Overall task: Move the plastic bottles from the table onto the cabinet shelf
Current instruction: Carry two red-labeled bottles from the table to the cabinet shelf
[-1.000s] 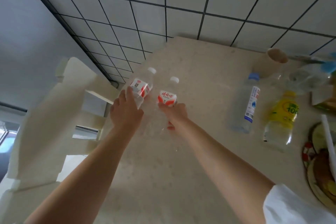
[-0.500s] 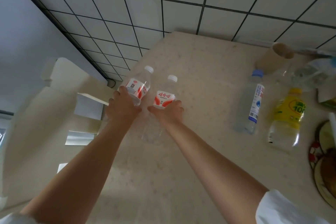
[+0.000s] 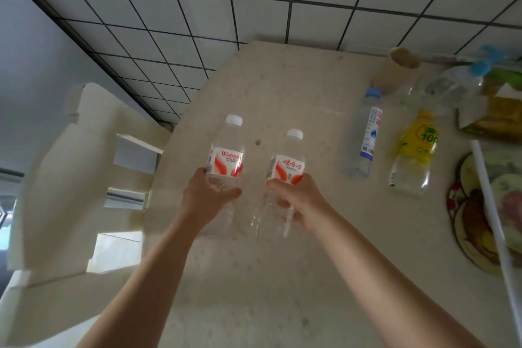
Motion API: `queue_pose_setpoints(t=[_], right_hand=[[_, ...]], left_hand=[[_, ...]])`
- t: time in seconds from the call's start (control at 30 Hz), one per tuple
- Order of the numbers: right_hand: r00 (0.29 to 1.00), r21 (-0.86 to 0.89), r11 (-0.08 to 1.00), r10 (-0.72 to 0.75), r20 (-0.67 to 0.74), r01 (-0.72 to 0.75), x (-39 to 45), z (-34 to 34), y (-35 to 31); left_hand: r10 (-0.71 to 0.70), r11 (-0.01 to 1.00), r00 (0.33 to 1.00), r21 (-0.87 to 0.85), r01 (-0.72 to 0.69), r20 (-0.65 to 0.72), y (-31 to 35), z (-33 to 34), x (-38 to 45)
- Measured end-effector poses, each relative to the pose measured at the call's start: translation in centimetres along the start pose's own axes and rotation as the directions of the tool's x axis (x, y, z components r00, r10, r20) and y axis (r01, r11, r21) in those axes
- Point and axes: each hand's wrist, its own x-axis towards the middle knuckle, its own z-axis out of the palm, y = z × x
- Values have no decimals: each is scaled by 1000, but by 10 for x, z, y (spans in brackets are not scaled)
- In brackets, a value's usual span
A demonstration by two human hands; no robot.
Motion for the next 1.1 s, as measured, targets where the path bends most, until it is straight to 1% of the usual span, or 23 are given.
queue_pose_setpoints(t=[0.07,0.17,0.23,0.43,0.5,0.57,0.63,0.77,0.87,1.0,1.1], right_hand=[[999,-27,999,-18,-41,17,-19,-13,15],[992,-134,990,-63,-106,48,-47,-31,42],[984,-168,983,-101,-144,76,-68,-41,59],[962,-169,977,-164,-220,129,-133,-57,110],[957,-147,979,-171,-232,140,-154,-56,127],[958,-140,980,-171,-229,141,-158,-55,132],[953,-135,979,-185,-242,155,-170,-51,140],[926,-139,976,-205,-318,168,-199,-41,164],[912,-95,983,-182,-368,158,-224,-33,179],[890,-1,988,-141,-433,156,-253,-30,204],[863,91,983,-95,-496,160,-271,-38,227]], left_hand=[[-17,994,999,-108,21,38,-2,5,-32],[-11,964,988,-259,51,152,-7,13,-77],[-6,935,975,-344,83,220,-16,17,-102],[40,873,948,-472,120,315,-42,27,-171],[58,866,939,-486,122,338,-54,28,-193],[53,863,942,-490,124,332,-61,30,-200],[77,865,934,-490,112,350,-66,27,-213],[145,870,894,-485,89,424,-79,20,-238],[169,879,865,-469,85,473,-83,19,-255],[175,922,823,-383,55,540,-87,26,-269],[178,957,784,-290,3,595,-83,37,-282]])
